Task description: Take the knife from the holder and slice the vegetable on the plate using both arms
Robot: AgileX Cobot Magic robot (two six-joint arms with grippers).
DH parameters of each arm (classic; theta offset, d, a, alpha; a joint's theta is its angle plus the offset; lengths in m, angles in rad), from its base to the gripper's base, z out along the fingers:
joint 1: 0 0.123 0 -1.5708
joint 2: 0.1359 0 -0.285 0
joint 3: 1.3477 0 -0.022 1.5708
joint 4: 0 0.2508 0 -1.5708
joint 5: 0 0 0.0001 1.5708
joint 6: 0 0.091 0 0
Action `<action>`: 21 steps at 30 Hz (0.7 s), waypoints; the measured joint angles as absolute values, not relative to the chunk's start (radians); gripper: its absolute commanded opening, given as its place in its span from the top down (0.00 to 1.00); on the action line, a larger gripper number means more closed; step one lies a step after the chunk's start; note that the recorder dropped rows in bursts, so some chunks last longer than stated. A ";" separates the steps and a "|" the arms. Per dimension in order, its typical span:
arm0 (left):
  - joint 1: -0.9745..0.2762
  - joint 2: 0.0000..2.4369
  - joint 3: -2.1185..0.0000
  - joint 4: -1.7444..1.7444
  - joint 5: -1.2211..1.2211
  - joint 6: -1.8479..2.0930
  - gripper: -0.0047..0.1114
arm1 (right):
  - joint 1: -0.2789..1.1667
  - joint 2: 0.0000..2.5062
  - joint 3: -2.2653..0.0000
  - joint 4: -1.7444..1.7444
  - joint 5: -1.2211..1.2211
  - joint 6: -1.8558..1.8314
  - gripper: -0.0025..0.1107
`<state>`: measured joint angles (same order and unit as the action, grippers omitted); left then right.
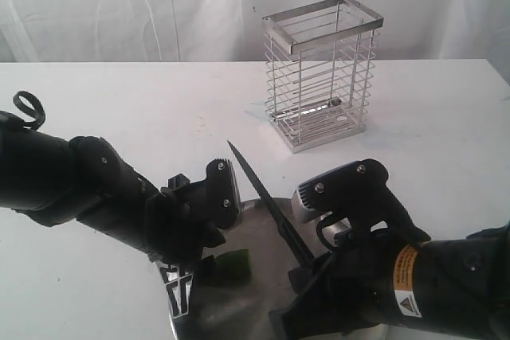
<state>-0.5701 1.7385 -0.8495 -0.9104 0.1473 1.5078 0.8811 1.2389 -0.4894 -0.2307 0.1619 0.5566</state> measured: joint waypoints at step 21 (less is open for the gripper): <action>-0.570 1.766 -0.856 -1.192 0.088 1.319 0.67 | 0.881 1.230 -0.489 -0.260 0.288 0.557 0.98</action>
<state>-0.5701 1.7663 -0.8563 -1.1917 0.0883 1.3193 0.8811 1.2305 -0.4894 -0.2597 0.2882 0.5566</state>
